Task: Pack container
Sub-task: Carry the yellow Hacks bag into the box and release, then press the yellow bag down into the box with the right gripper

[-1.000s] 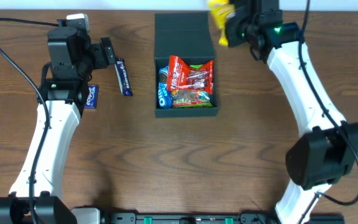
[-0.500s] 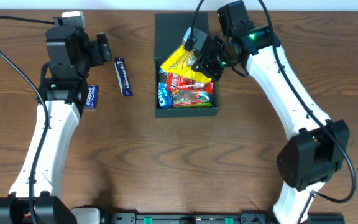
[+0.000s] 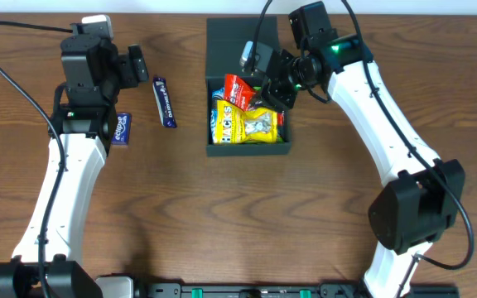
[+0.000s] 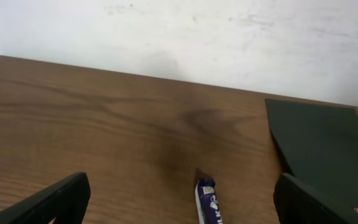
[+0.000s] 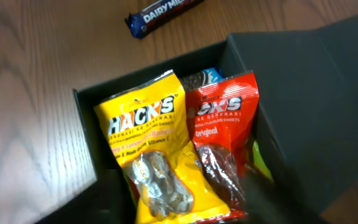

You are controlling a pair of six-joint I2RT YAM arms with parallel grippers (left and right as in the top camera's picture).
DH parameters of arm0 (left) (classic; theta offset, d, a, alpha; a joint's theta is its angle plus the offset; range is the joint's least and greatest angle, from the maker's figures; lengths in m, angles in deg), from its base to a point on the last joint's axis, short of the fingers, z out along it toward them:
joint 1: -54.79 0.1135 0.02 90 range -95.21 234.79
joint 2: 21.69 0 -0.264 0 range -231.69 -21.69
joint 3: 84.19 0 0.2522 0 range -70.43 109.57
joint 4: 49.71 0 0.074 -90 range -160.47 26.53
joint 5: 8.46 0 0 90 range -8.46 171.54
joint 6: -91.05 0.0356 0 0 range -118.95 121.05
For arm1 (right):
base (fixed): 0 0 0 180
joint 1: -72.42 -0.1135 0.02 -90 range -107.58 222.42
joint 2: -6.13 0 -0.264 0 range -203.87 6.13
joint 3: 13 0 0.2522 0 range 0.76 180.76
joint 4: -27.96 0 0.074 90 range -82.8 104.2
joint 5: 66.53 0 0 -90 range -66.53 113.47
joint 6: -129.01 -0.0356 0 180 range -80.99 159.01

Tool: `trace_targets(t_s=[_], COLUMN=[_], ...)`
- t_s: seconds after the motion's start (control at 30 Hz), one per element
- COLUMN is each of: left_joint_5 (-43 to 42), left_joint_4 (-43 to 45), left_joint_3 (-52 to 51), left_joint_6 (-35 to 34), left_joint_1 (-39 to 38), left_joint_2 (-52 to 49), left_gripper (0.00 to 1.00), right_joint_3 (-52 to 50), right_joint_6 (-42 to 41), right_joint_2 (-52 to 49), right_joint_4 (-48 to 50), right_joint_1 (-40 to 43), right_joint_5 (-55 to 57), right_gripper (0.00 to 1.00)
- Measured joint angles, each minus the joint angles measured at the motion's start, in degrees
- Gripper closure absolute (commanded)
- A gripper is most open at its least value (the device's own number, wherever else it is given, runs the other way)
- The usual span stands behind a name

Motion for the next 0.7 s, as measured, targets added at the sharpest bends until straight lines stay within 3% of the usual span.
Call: trace_targets(t_s=[0.1, 0.17, 0.7], left_joint_5=[0.00, 0.00, 0.02], left_joint_4=[-0.09, -0.11, -0.09], left_joint_3=[0.00, 0.00, 0.00], left_joint_6=[0.00, 0.00, 0.00], left_joint_1=[0.00, 0.00, 0.15], left_joint_2=[0.00, 0.00, 0.00], left_gripper=[0.05, 0.05, 0.05], right_joint_3=[0.00, -0.07, -17.16], right_joint_6=[0.50, 0.50, -5.25], right_joint_2=[0.00, 0.00, 0.00], right_joint_4=[-0.90, -0.98, 15.54], right_joint_1=[-0.20, -1.01, -5.99], right_joint_5=[0.15, 0.17, 6.32], right_gripper=[0.75, 0.94, 0.95])
